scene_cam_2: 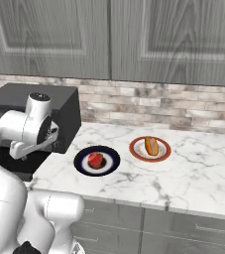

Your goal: Open the toaster oven door. Place the hotdog bun on the top rack in the toaster oven and place the steak on the bottom rack.

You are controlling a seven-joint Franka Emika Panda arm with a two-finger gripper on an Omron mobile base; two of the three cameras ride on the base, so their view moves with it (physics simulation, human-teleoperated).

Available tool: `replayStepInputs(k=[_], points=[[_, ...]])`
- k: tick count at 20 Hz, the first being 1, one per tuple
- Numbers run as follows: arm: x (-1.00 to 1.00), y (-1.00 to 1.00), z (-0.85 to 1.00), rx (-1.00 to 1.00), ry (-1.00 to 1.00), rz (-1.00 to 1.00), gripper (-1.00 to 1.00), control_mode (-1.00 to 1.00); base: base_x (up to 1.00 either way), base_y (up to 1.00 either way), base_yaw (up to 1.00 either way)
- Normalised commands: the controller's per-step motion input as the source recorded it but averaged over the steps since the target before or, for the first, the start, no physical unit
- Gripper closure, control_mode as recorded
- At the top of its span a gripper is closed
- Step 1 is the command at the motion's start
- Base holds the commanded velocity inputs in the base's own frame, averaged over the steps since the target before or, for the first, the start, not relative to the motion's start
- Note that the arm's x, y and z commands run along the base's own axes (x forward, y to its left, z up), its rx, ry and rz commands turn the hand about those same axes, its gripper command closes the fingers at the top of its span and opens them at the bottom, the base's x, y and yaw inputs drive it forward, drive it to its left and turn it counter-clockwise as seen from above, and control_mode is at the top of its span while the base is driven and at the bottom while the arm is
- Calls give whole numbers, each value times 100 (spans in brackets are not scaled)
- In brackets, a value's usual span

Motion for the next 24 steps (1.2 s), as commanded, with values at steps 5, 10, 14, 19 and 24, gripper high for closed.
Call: replayStepInputs(k=[5, 10, 14, 19, 24], points=[[-9, -4, 0, -8, -8, 0, -100, -100, 0, 0, 0], [0, -9, 0, -5, -3, -2, -100, -100, 0, 0, 0], [0, -15, 0, -5, 0, -6, -100, -100, 0, 0, 0], [0, -13, 0, -3, -3, -9, -100, -100, 0, 0, 0], [0, -14, 0, -7, 0, -11, -100, -100, 0, 0, 0]])
